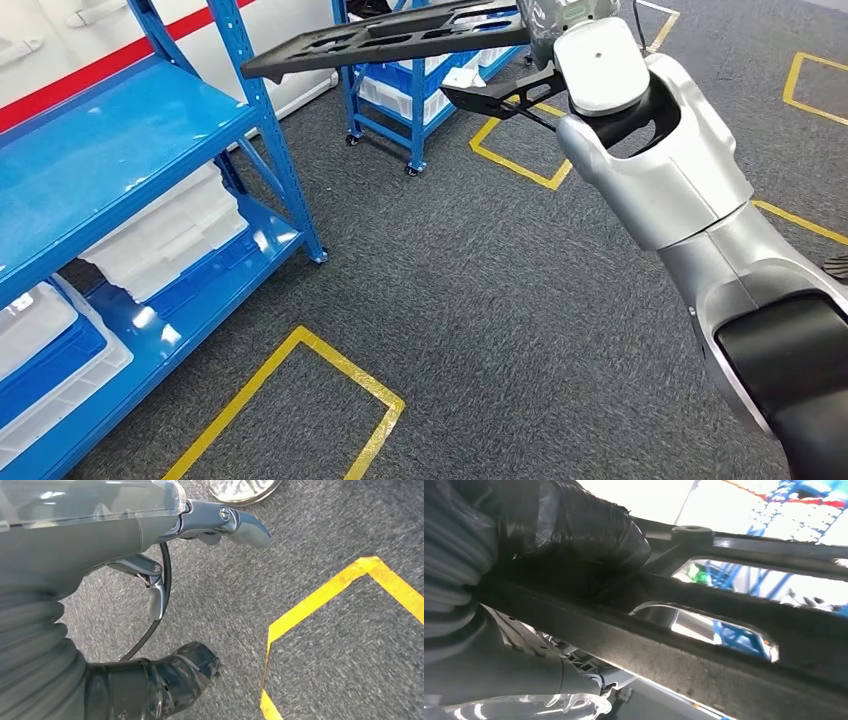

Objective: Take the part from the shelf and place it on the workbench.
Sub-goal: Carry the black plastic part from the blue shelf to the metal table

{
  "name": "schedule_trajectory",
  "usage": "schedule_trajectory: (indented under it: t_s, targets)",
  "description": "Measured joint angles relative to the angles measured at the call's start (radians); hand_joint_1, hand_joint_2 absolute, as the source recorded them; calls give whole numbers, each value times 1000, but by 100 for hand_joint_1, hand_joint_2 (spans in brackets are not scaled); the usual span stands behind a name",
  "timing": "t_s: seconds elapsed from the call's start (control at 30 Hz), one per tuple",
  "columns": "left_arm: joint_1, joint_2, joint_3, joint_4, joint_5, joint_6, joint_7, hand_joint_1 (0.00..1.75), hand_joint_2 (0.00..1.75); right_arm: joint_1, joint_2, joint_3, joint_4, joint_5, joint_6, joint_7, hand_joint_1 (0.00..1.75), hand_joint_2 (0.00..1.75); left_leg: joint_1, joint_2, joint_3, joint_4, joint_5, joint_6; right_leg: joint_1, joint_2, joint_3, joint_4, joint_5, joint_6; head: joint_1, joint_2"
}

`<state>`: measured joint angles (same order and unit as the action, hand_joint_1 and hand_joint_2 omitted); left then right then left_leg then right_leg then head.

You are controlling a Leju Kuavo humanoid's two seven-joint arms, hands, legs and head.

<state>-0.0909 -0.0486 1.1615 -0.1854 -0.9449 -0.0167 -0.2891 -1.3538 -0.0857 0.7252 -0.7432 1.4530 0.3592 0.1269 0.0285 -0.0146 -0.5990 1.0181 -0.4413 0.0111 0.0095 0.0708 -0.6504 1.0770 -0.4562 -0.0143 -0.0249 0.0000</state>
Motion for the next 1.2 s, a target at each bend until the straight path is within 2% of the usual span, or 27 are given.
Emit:
schedule_trajectory:
  t_s: [0.07,0.1,0.13,0.17,0.2,0.23,0.3,0.33,0.37,0.4,0.43,0.5,0.57,0.63,0.67,0.7,0.77,0.8,0.83,0.87,0.93,1.0,1.03,1.07,1.13,1.17,1.2]
  targets:
    - [0,1,7,0,1,0,10,0,175,-10,-5,0,21,10,0,1,175,175,0,17,3,-4,-1,10,-2,-42,-54,107,-52,10,4,0]
    - [0,2,10,0,2,1,15,0,175,-12,-5,0,33,14,0,0,175,175,0,25,4,-4,-3,13,-6,-53,-89,171,-76,15,4,0]
    - [0,2,13,0,2,2,18,0,175,-12,-6,0,45,19,0,0,175,175,-1,33,5,-3,-5,14,-11,-60,-116,220,-87,18,4,0]
    - [0,2,14,0,2,3,20,0,175,-13,-7,0,55,22,-1,1,175,175,0,41,7,-2,-7,14,-15,-64,-128,236,-80,20,4,0]
    - [0,3,15,0,2,4,21,0,175,-14,-9,0,64,25,-1,2,175,175,0,48,9,-1,-10,14,-19,-68,-120,213,-56,21,4,0]
    - [0,3,17,0,2,4,20,0,175,-17,-10,0,71,27,0,3,175,175,0,54,13,0,-14,11,-20,-75,-94,157,-19,20,4,0]
    - [0,3,20,0,2,3,14,0,175,-26,-10,0,81,30,0,4,175,175,-2,67,20,0,-21,4,-12,-112,-30,25,34,10,4,0]
    - [0,2,21,0,1,3,11,0,175,-30,-9,0,85,31,-1,4,175,175,-4,73,22,0,-23,-2,-5,-126,-10,-17,44,4,4,0]
    - [0,2,22,0,0,2,8,0,175,-33,-9,0,89,32,-1,4,175,175,-6,81,23,0,-25,-7,2,-134,-2,-35,42,-1,4,0]
    - [-1,2,22,0,0,1,5,0,175,-34,-10,0,93,33,-2,3,175,175,-8,89,25,-2,-26,-12,6,-128,-2,-40,41,-4,4,0]
    - [-1,2,22,0,-1,0,4,0,175,-35,-10,0,96,33,-3,2,175,175,-7,95,26,-2,-30,-18,3,-118,0,-44,42,-9,3,0]
    - [-2,2,24,0,-1,2,3,0,175,-39,-11,0,100,35,-7,-1,175,175,-4,76,20,23,-54,-25,-2,-103,7,-56,46,-20,3,0]
    - [0,3,29,0,-2,6,3,0,175,-41,-10,0,101,39,-10,-2,175,175,-2,37,-25,124,-111,-28,-5,-87,14,-62,48,-30,3,0]
    - [2,5,34,0,-6,13,3,0,175,-38,-9,0,100,41,-9,-1,175,175,-3,22,-90,252,-157,-31,-3,-66,15,-60,46,-35,3,0]
    - [2,5,36,0,-8,15,2,0,175,-35,-9,0,98,41,-9,0,175,175,-3,20,-108,279,-154,-32,-3,-55,15,-57,44,-35,3,0]
    - [2,5,37,0,-10,17,0,0,175,-33,-10,-2,94,41,-10,2,175,175,-2,19,-109,268,-130,-33,-3,-43,16,-53,42,-35,3,0]
    - [2,6,38,0,-14,18,-5,0,175,-30,-12,-7,84,41,-12,5,175,175,0,7,-65,151,-53,-32,-6,-23,16,-43,35,-29,3,0]
    - [2,6,38,0,-16,18,-7,0,175,-30,-14,-12,79,41,-14,6,175,175,1,-7,-39,90,-26,-32,-6,-14,13,-36,32,-25,3,0]
    - [2,6,38,0,-18,18,-9,0,175,-29,-16,-17,76,41,-16,8,175,175,2,-20,-21,49,-13,-30,-6,-6,9,-31,30,-19,3,0]
    - [2,5,38,0,-19,18,-10,0,175,-27,-18,-22,73,41,-18,9,175,175,1,-30,-13,29,-13,-27,-7,2,4,-28,31,-14,3,0]
    - [-1,5,38,0,-20,18,-13,0,175,-23,-26,-31,65,37,-22,13,175,175,0,-25,-9,21,-13,-19,-8,15,-1,-31,36,-2,3,0]
    - [-3,5,38,0,-21,18,-16,0,175,-18,-36,-48,50,31,-32,20,175,175,3,-10,-3,11,-8,-4,-7,-4,-10,-13,22,8,4,0]
    - [-3,5,38,0,-21,18,-17,0,175,-15,-40,-58,41,29,-37,26,175,175,4,-2,0,7,-6,4,-7,-22,-26,21,1,13,4,0]
    - [-2,4,39,0,-21,18,-18,0,175,-9,-42,-70,26,26,-44,33,175,175,3,6,1,5,-6,9,-9,-43,-52,75,-28,18,5,0]
    - [-2,4,39,0,-23,18,-18,0,175,12,-44,-91,-8,19,-54,51,175,175,0,22,1,4,-8,15,-15,-60,-115,202,-82,26,5,0]
    - [-2,4,39,0,-24,18,-18,0,175,24,-45,-102,-28,16,-59,59,175,175,-1,29,2,5,-9,16,-18,-62,-134,239,-88,28,5,0]
    - [-2,4,39,0,-25,19,-18,0,175,34,-47,-112,-44,13,-62,65,175,175,-2,37,4,5,-11,16,-20,-65,-135,238,-76,29,5,0]
